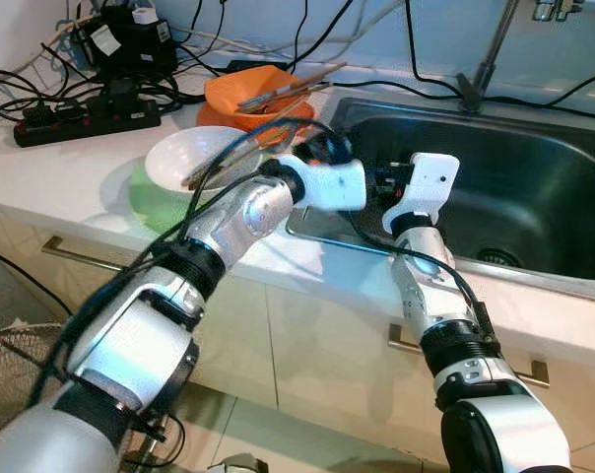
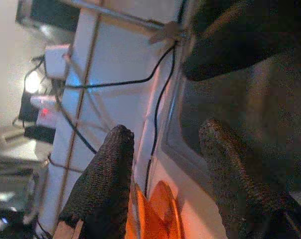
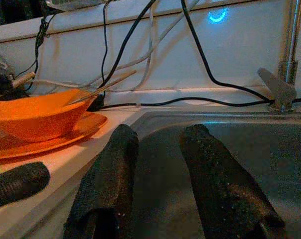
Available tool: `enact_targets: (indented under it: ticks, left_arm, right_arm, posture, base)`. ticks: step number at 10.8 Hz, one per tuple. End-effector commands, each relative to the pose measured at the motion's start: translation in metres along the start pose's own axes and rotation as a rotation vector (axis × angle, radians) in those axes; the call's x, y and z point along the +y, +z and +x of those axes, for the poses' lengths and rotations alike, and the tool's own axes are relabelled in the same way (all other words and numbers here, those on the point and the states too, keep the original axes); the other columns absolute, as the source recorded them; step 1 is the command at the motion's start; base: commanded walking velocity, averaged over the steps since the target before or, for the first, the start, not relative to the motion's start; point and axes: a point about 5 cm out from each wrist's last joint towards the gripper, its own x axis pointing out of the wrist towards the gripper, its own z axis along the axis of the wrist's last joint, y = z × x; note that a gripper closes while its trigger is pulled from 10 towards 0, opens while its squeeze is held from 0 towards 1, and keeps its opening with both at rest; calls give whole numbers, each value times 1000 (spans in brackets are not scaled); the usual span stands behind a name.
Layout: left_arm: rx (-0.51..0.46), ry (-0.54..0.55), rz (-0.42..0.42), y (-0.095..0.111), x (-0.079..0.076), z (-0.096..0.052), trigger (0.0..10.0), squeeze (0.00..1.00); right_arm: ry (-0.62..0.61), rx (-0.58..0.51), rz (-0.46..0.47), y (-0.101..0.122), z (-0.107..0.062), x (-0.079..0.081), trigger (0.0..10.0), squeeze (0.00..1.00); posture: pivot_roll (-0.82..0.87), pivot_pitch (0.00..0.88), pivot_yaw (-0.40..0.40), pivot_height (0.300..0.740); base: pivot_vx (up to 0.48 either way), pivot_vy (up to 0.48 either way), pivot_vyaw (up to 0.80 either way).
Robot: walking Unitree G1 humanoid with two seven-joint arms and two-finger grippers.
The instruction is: Kitchen organization
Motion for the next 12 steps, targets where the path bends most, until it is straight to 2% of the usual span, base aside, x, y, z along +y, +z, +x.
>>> enact_targets:
  ticks: [1,2,4,5,8,9,11,12]
  left_arm:
    - [-35,-40,68,5,2,2,10000,0]
    - [-59,-80,86,8,-2,3,10000,0]
    - [-114,-171,63,17,-11,2,10000,0]
    - [-154,-276,-45,23,-21,0,10000,0]
    - [-175,-376,-100,27,-24,-3,10000,0]
    - [-169,-363,-125,26,-22,-3,10000,0]
    - [-159,-115,-78,24,6,0,10000,0]
    - [-162,46,-83,25,22,0,10000,0]
  right_arm:
    - [5,-11,9,3,3,2,10000,0]
    - [6,-11,9,3,3,2,10000,0]
    - [8,-12,9,4,4,2,10000,0]
    - [8,-12,9,4,4,2,10000,0]
    - [9,-13,11,4,3,2,10000,0]
    - [11,-10,11,3,3,2,10000,0]
    - [9,-13,9,4,3,2,10000,0]
    - [4,-14,8,4,3,1,10000,0]
  posture:
    - [69,13,19,740]
    - [70,14,18,740]
    - [72,17,15,740]
    - [73,17,14,740]
    - [76,18,11,740]
    - [74,19,8,740]
    - [66,17,13,740]
    - [62,14,15,740]
  base:
    - [0,0,0]
    - [0,0,0]
    - [0,0,0]
    - [0,0,0]
    - [0,0,0]
    - [0,0,0]
    - [0,0,0]
    - [0,0,0]
